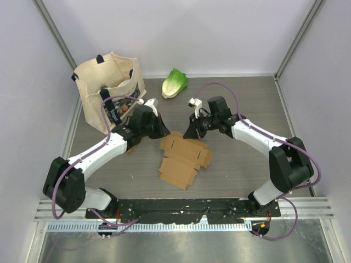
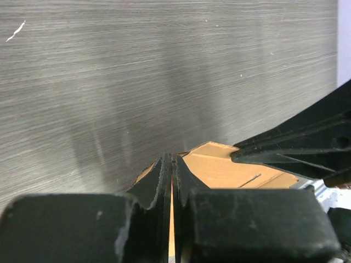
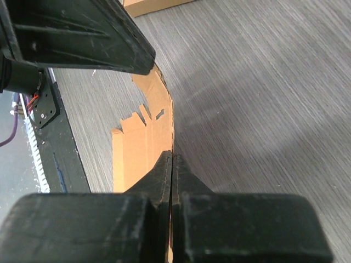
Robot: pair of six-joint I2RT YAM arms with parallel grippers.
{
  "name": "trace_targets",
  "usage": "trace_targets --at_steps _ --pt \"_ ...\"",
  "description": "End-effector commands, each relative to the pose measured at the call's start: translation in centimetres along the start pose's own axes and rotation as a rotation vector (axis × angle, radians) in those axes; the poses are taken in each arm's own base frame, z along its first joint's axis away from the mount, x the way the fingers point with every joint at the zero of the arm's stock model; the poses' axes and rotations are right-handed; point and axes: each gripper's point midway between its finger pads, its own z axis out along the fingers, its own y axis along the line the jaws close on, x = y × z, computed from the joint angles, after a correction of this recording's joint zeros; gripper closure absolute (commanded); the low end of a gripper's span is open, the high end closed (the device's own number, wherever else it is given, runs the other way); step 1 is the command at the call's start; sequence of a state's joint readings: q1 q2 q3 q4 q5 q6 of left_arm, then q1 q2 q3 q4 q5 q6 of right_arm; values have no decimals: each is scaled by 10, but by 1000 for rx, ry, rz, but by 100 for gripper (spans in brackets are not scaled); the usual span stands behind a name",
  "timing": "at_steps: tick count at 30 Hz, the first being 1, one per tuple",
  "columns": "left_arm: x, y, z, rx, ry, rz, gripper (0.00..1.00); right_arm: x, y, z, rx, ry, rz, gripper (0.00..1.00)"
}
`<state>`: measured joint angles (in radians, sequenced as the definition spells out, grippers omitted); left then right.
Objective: Fold the paper box
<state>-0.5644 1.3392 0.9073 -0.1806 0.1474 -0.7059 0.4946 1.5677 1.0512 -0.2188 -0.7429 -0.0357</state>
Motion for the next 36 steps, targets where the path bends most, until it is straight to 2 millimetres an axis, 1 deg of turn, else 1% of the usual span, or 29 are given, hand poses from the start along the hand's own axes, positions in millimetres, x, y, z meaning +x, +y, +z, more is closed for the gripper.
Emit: trace_targets --at_steps 1,2,4,5,8,11,12,13,14,15,16,18,19,21,22,23,24,25,26,27,28,29,31,32,34,36 --pt "-18 -16 3 -51 -40 39 96 -28 3 -7 29 -100 -57 99" --pt "-18 -17 4 -63 -47 53 99 -28 4 -7 29 -103 -59 99" --pt "-12 -27 7 -50 -33 78 100 -30 4 -7 30 -108 -65 99" --pt "-14 -23 9 -82 -51 81 100 -32 4 -8 30 -113 -44 99" --pt "-7 -27 14 -77 -27 83 100 -36 8 -10 21 -130 -46 99" --pt "0 -34 17 -59 -10 92 100 -42 9 -11 24 -150 -47 99" --pt "4 -40 19 -39 -5 99 100 -43 10 -11 21 -153 -46 99" --pt "5 -44 20 -25 -3 98 100 -44 12 -12 13 -156 -48 99" --pt "6 -44 25 -21 -6 94 100 -46 14 -13 4 -166 -45 99" --pt "11 -49 26 12 17 84 100 -46 21 -14 -27 -172 -53 99" --pt "11 -50 29 18 17 90 100 -47 26 -15 -44 -180 -63 99" --pt "9 -48 35 13 4 106 100 -46 33 -18 -67 -192 -69 99" --pt "8 -46 36 4 1 120 100 -46 31 -19 -54 -196 -69 99" --pt "6 -47 25 12 -17 127 99 -47 25 -19 -24 -199 -79 99" --pt "6 -47 20 23 -29 124 96 -44 19 -17 0 -184 -64 99" --pt "17 -37 17 16 -27 123 93 -44 14 -17 13 -179 -59 99" --pt "11 -42 -2 45 -66 121 90 -44 11 -18 22 -176 -58 99" --pt "22 -19 -5 -19 -75 119 82 -40 9 -16 29 -162 -46 100" --pt "26 -9 -13 -46 -79 119 79 -41 9 -16 28 -160 -48 99" --pt "23 -3 -26 -62 -114 113 77 -41 9 -16 28 -161 -51 99" --pt "29 15 -30 -119 -122 118 75 -42 10 -18 28 -165 -54 99" --pt "36 25 -35 -155 -105 127 75 -42 11 -18 25 -164 -54 99" --pt "36 35 -42 -191 -122 127 79 -43 13 -19 22 -167 -56 99" --pt "39 41 -41 -209 -124 126 80 -43 14 -20 19 -168 -57 99" --pt "34 39 -37 -206 -137 127 83 -42 15 -21 20 -168 -57 99" --pt "33 43 -32 -245 -129 133 88 -42 15 -22 25 -170 -58 99"
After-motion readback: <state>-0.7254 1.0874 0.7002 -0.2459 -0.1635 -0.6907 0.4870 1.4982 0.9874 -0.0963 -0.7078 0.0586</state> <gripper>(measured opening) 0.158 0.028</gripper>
